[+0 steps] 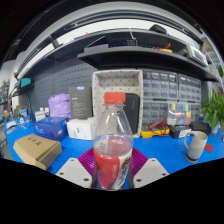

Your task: Pour water

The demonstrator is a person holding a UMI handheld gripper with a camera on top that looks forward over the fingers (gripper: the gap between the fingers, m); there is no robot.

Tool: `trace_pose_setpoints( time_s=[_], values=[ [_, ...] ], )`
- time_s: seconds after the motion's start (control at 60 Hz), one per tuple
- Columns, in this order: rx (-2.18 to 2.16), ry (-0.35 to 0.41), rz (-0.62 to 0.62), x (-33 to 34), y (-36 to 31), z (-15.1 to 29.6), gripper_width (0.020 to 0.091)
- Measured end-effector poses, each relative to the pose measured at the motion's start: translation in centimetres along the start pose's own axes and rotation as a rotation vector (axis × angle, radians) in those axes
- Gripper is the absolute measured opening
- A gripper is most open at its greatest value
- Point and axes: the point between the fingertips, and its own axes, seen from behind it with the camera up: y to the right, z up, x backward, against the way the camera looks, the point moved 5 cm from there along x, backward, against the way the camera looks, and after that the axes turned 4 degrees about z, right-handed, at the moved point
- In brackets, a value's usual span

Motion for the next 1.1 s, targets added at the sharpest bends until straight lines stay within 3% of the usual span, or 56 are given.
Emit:
trace_pose_setpoints(
  time_s=[0.217,0.35,0.617,0.867,1.1],
  values=[
    [-0.228,-0.062,0.006,0.4,3.8,1.8,0.042],
    [-0.495,0.002,-0.016,0.9,9.2,4.4,0.0418],
    [-1.199,0.008,-0.007,1.0,18.1,6.3,0.042],
    [-1.594,-0.122,0.037,0.1,19.7,5.1,0.0422],
    [-1.872,-0.102,0.064,0.0,20.7,6.0,0.0425]
  ],
)
